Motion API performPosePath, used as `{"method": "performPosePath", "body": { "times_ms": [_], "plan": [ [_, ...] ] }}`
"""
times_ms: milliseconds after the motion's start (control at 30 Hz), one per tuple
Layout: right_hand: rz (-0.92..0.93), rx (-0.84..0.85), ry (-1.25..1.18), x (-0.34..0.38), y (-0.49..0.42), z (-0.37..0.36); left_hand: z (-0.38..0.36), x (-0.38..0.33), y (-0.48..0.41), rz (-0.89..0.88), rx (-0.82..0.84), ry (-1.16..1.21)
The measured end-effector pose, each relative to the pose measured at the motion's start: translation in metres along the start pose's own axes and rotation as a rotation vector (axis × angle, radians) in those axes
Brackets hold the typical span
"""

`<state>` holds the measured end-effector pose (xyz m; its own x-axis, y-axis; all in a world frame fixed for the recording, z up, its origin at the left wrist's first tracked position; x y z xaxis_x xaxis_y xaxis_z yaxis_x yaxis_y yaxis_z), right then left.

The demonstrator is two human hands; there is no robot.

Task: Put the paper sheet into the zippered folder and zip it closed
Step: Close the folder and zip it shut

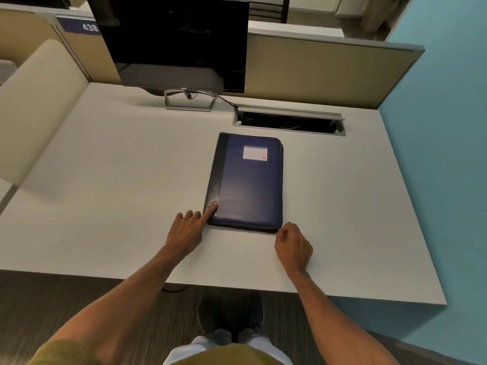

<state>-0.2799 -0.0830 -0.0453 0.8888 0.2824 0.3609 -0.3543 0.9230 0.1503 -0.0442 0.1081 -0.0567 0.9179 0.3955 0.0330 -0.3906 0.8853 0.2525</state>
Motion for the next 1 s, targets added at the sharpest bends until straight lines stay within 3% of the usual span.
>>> {"method": "performPosePath", "body": {
  "times_ms": [233, 367, 433, 500, 567, 633, 700, 1000],
  "plan": [
    [0.281, 0.103, -0.024, 0.007, 0.012, -0.005, 0.007, -0.005, 0.004, 0.224, 0.009, 0.083],
    [0.391, 0.143, -0.014, 0.014, 0.02, -0.012, 0.012, -0.026, 0.004, 0.34, -0.21, 0.291],
    [0.442, 0.158, 0.019, 0.021, 0.024, -0.016, 0.011, -0.04, 0.005, 0.489, -0.361, 0.466],
    [0.483, 0.155, 0.039, 0.029, 0.028, -0.021, 0.01, -0.047, 0.005, 0.753, -0.462, 0.771],
    [0.525, 0.155, 0.037, 0.036, 0.034, -0.027, 0.01, -0.05, 0.003, 0.992, -0.35, 1.106],
    [0.575, 0.167, 0.047, 0.045, 0.041, -0.033, 0.011, -0.054, 0.004, 0.983, -0.199, 1.327],
    [0.612, 0.194, 0.042, 0.053, 0.047, -0.04, 0.009, -0.061, 0.006, 0.908, -0.193, 1.436],
    [0.589, 0.201, 0.062, 0.068, 0.051, -0.046, 0.008, -0.041, 0.01, 0.959, -0.222, 1.516]
  ]
}}
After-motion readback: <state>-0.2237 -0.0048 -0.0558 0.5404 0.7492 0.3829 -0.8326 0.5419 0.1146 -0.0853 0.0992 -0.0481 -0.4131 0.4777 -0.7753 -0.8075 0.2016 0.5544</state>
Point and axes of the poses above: each hand's wrist, its own y-axis away from the middle knuckle, its own z-axis out of the back of the hand, x = y × z, the point moved 1 cm from there along -y, towards the middle knuckle, and after that the axes turned 8 degrees about -z, right-handed, at the moved point
